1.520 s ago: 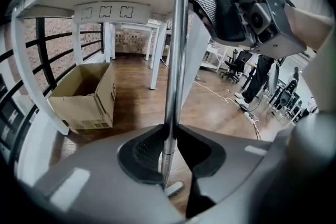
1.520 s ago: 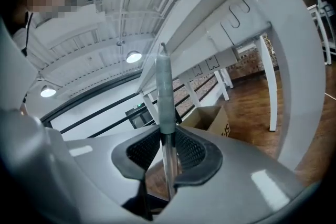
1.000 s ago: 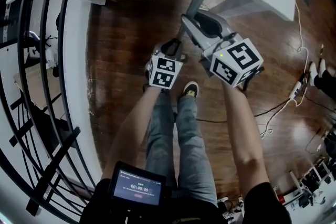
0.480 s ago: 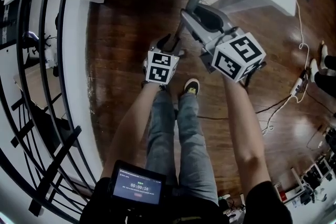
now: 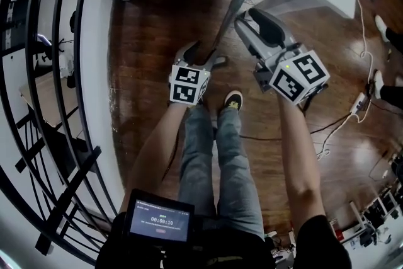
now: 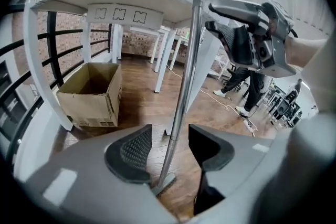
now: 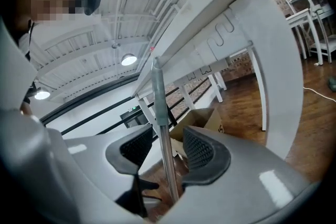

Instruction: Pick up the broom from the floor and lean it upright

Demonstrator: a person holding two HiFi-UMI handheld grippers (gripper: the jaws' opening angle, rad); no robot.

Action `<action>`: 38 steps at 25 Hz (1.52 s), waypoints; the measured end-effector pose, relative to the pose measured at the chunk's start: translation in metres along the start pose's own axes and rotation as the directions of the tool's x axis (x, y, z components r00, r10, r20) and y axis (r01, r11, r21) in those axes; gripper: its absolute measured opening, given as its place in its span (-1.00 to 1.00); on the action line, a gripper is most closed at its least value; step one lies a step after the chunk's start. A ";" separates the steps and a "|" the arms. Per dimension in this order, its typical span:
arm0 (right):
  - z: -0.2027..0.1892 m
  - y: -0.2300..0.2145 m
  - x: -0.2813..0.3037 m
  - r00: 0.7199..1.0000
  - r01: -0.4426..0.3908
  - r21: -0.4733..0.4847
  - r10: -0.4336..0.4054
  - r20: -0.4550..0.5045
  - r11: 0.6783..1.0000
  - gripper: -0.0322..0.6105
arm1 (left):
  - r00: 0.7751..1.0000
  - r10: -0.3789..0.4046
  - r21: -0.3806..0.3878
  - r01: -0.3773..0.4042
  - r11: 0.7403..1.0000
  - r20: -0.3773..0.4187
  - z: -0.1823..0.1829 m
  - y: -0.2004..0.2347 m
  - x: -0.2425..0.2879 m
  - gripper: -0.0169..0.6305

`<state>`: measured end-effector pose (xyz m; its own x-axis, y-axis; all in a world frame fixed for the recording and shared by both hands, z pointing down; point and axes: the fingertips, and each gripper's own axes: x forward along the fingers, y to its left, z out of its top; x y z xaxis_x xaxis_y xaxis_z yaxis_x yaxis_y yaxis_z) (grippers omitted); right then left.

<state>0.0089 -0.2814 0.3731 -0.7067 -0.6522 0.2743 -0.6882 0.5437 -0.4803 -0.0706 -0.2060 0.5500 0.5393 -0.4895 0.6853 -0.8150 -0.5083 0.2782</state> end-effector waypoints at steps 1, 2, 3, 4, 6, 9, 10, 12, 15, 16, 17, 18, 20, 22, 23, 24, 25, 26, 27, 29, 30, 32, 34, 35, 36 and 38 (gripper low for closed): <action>-0.003 0.000 -0.007 1.000 0.003 0.006 -0.003 -0.006 1.000 -0.32 | 1.000 0.007 -0.010 -0.007 1.000 0.012 0.000 0.001 -0.008 -0.21; -0.007 0.002 -0.016 1.000 0.004 0.008 -0.004 -0.017 1.000 -0.32 | 1.000 0.014 -0.023 -0.014 1.000 0.026 0.000 0.003 -0.018 -0.21; -0.010 0.005 -0.026 0.999 0.004 0.005 -0.004 -0.032 1.000 -0.32 | 0.999 0.021 -0.032 -0.020 0.999 0.039 0.000 0.003 -0.030 -0.21; -0.014 0.010 -0.037 0.999 0.004 -0.001 -0.004 -0.051 1.000 -0.32 | 0.998 0.026 -0.032 -0.024 0.999 0.053 0.001 0.003 -0.045 -0.22; -0.014 0.022 -0.061 0.996 0.003 -0.003 -0.003 -0.084 1.000 -0.34 | 0.996 0.025 -0.018 -0.023 1.000 0.086 0.013 -0.004 -0.083 -0.24; 0.003 0.047 -0.097 0.995 -0.016 0.040 0.020 -0.100 0.999 -0.39 | 0.991 0.016 -0.007 -0.015 1.000 0.131 0.045 -0.026 -0.147 -0.33; 0.010 0.056 -0.107 0.995 -0.030 0.053 0.035 -0.094 0.998 -0.39 | 0.989 0.017 -0.008 -0.016 1.000 0.150 0.056 -0.034 -0.166 -0.35; 0.031 0.064 -0.121 0.997 -0.054 0.045 0.056 -0.056 0.998 -0.41 | 0.977 0.013 0.005 -0.014 1.000 0.212 0.085 -0.048 -0.190 -0.42; 0.074 0.085 -0.149 0.998 -0.055 0.018 0.055 0.033 0.998 -0.44 | 0.953 -0.040 0.040 0.029 0.999 0.299 0.133 -0.081 -0.221 -0.48; 0.091 0.103 -0.154 0.996 -0.064 0.014 0.063 0.060 0.998 -0.47 | 0.944 -0.053 0.049 0.039 0.998 0.326 0.150 -0.090 -0.240 -0.54; 0.109 0.124 -0.155 0.993 -0.084 0.007 0.084 0.086 0.996 -0.49 | 0.933 -0.054 0.056 0.036 0.998 0.356 0.167 -0.093 -0.262 -0.58; 0.126 0.148 -0.153 0.988 -0.112 -0.004 0.112 0.107 0.994 -0.49 | 0.921 -0.042 0.057 0.022 0.998 0.387 0.185 -0.093 -0.288 -0.61; 0.154 0.195 -0.151 0.980 -0.147 -0.028 0.149 0.129 0.989 -0.51 | 0.897 0.002 0.026 -0.015 1.000 0.443 0.210 -0.093 -0.339 -0.71; 0.181 0.232 -0.154 0.977 -0.140 -0.068 0.149 0.153 0.988 -0.68 | 0.865 0.036 -0.012 -0.035 0.999 0.501 0.236 -0.094 -0.381 -0.91; 0.191 0.248 -0.155 0.975 -0.136 -0.099 0.151 0.163 0.986 -0.86 | 0.845 0.040 -0.020 -0.035 0.999 0.533 0.249 -0.095 -0.398 -0.91; 0.196 0.264 -0.155 0.973 -0.138 -0.130 0.159 0.165 0.982 -0.89 | 0.825 0.039 -0.021 -0.033 0.999 0.563 0.259 -0.099 -0.415 -0.91; 0.197 0.280 -0.154 0.972 -0.149 -0.154 0.174 0.160 0.977 -0.89 | 0.809 0.038 -0.019 -0.034 0.999 0.587 0.265 -0.102 -0.429 -0.91; 0.195 0.293 -0.152 0.970 -0.163 -0.169 0.189 0.155 0.972 -0.89 | 0.796 0.038 -0.016 -0.036 0.999 0.604 0.268 -0.106 -0.439 -0.91; 0.192 0.301 -0.149 0.969 -0.171 -0.178 0.198 0.148 0.969 -0.89 | 0.787 0.036 -0.012 -0.036 0.999 0.615 0.270 -0.109 -0.446 -0.91; 0.187 0.306 -0.142 0.972 -0.170 -0.187 0.196 0.129 0.967 -0.89 | 0.775 0.029 -0.002 -0.035 0.999 0.631 0.273 -0.112 -0.456 -0.91; 0.186 0.307 -0.137 0.973 -0.171 -0.193 0.196 0.120 0.966 -0.89 | 0.770 0.026 0.004 -0.037 0.999 0.637 0.275 -0.111 -0.461 -0.91; 0.189 0.317 -0.126 0.969 -0.194 -0.200 0.220 0.117 0.960 -0.89 | 0.762 0.023 0.014 -0.042 0.999 0.647 0.277 -0.108 -0.472 -0.91; 0.191 0.333 -0.119 0.958 -0.231 -0.191 0.258 0.128 0.954 -0.89 | 0.758 0.021 0.015 -0.040 0.999 0.652 0.272 -0.107 -0.479 -0.91; 0.191 0.338 -0.117 0.953 -0.246 -0.190 0.273 0.130 0.950 -0.89 | 0.756 0.020 0.014 -0.038 0.999 0.654 0.268 -0.107 -0.481 -0.91; 0.190 0.342 -0.116 0.950 -0.258 -0.193 0.285 0.129 0.947 -0.88 | 0.755 0.018 0.014 -0.037 0.999 0.655 0.264 -0.107 -0.482 -0.91; 0.191 0.351 -0.114 0.940 -0.285 -0.202 0.314 0.130 0.937 -0.87 | 0.753 0.014 0.011 -0.029 1.000 0.657 0.260 -0.107 -0.485 -0.91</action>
<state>-0.1209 -0.1176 0.0144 -0.8594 -0.5113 -0.0015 -0.4766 0.8022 -0.3597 -0.1895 -0.0988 0.0128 0.5341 -0.8418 0.0778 -0.8277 -0.5020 0.2509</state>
